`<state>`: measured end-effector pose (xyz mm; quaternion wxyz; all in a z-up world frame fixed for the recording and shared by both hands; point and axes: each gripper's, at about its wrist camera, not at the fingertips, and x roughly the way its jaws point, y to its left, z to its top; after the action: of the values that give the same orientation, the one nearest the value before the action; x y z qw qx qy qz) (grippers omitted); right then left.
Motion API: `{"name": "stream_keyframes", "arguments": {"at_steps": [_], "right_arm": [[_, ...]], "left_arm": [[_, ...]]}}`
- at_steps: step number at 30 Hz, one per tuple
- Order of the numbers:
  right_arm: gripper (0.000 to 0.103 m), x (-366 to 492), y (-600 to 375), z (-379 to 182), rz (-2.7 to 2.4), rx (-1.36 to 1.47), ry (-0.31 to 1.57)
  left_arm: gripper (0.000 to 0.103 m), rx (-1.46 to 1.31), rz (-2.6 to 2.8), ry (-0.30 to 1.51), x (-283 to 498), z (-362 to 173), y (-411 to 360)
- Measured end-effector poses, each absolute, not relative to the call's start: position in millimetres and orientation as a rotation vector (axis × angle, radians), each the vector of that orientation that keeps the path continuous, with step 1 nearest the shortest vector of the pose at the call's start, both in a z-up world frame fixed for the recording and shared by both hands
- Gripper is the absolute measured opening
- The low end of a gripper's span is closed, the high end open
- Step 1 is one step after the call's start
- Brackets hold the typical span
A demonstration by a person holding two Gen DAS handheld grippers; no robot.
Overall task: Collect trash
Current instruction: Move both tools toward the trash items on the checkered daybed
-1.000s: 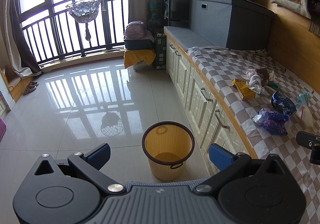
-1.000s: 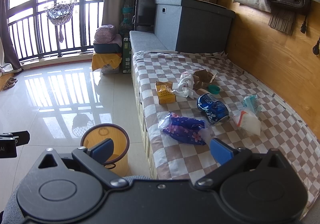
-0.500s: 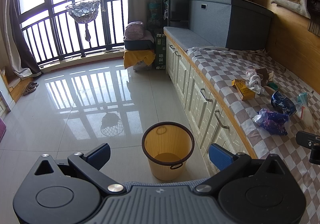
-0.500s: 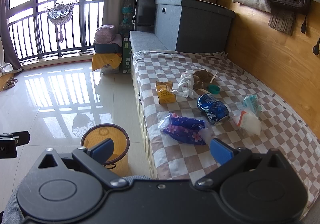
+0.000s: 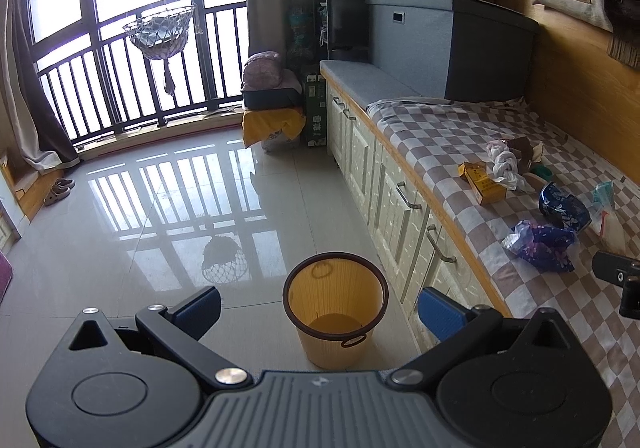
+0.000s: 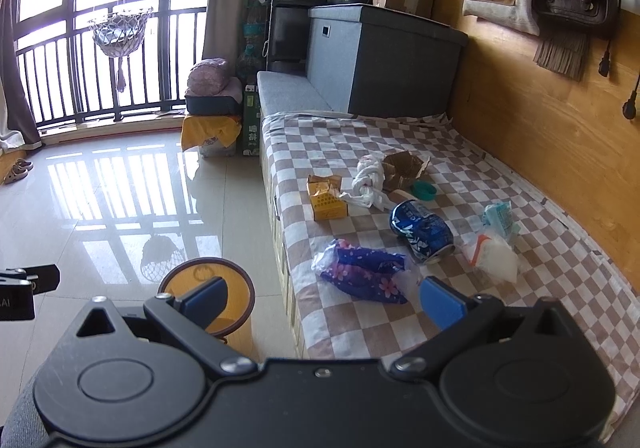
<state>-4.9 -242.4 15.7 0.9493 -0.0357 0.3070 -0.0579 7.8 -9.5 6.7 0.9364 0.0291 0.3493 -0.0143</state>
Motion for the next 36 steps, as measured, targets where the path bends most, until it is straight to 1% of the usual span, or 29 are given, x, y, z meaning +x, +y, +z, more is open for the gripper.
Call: {"name": "stream_keyframes", "arguments": {"at_steps": [10,19,24,30,36], "right_arm": [[0.103,4,-272,19,-0.185,-0.053,0.567],[0.103,2,-326,8,-0.293,-0.005,0.527],[0.103,-2,-358,-6,-0.319,0.027,0.513],[0.103,-4,-390,-27,-0.319,0.066,0.522],[0.103,8,-405,-48,-0.234,-0.03,0.53]], "left_arm": [[0.103,0.111,-0.08,0.653,33,17,-39],[0.103,0.105,-0.174,0.602,61,22,-93],[0.103,0.096,-0.266,0.588,66,12,-128],[0.103,0.105,-0.339,0.614,69,-7,-164],[0.103,0.109,-0.366,0.674,80,-28,-184]]}}
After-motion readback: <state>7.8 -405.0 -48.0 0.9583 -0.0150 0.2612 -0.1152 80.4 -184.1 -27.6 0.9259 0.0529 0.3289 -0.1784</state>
